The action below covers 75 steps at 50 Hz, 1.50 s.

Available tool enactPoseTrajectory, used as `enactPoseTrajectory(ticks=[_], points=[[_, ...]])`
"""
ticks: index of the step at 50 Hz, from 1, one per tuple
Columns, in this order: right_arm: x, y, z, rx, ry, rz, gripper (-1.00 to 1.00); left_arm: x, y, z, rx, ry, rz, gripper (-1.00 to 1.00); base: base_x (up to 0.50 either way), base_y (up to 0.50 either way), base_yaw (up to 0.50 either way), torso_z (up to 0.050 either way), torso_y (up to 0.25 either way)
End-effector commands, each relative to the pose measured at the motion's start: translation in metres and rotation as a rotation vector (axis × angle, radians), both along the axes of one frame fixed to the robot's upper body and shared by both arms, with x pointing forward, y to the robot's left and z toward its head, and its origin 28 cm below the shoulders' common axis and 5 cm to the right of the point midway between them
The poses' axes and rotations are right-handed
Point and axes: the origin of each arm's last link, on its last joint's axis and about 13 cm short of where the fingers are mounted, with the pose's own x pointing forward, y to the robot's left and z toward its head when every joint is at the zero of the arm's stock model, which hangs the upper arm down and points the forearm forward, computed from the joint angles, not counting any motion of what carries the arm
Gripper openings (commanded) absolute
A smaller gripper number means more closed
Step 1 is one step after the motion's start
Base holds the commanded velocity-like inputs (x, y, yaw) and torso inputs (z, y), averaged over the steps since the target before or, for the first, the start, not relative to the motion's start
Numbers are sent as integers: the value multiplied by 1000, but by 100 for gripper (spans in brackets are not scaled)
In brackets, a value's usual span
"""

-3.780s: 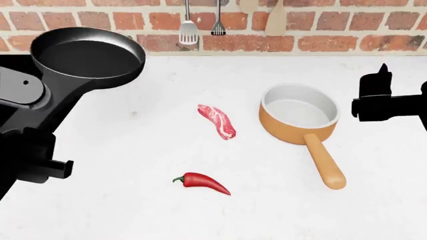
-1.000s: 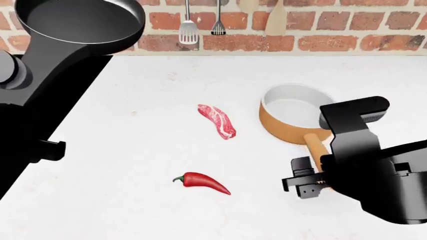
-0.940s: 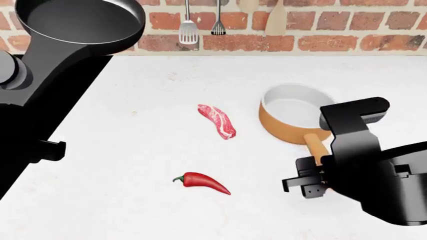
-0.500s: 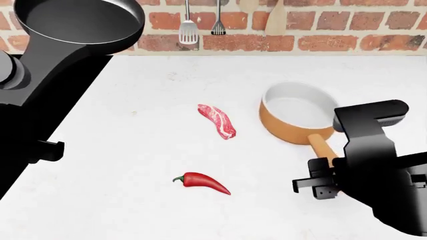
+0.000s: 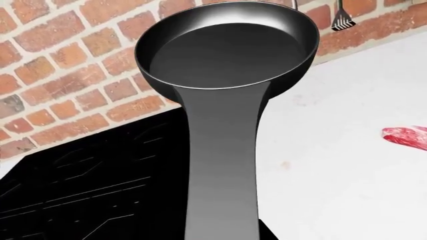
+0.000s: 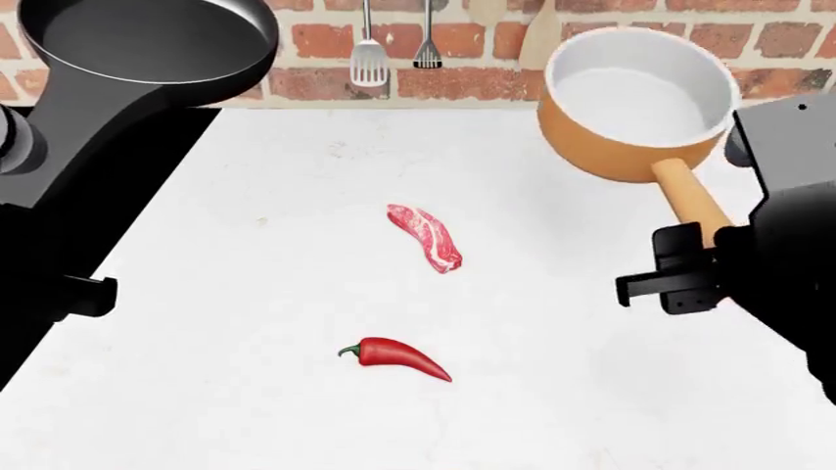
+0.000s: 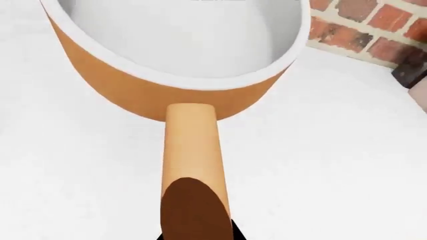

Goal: Place both pans onto different burners. Then place the chili pepper and the bacon on different pans.

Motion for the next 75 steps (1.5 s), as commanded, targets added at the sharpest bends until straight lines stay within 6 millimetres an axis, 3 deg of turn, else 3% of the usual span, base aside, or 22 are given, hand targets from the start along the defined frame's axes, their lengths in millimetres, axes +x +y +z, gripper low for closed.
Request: enactPoseTrajectory(ticks=[1, 17, 75], points=[[-23, -6, 53, -56, -295, -8, -100, -5, 4, 16, 0, -139, 53, -100, 0, 0, 0, 0, 0], [-38, -12, 56, -188, -324, 47, -100, -5, 6, 19, 4, -149, 66, -100, 0, 10, 0, 1, 4], [-38, -9, 47, -227, -287, 111, -100, -8, 9, 18, -4, -154, 74, -100, 0, 500, 0, 1, 4]])
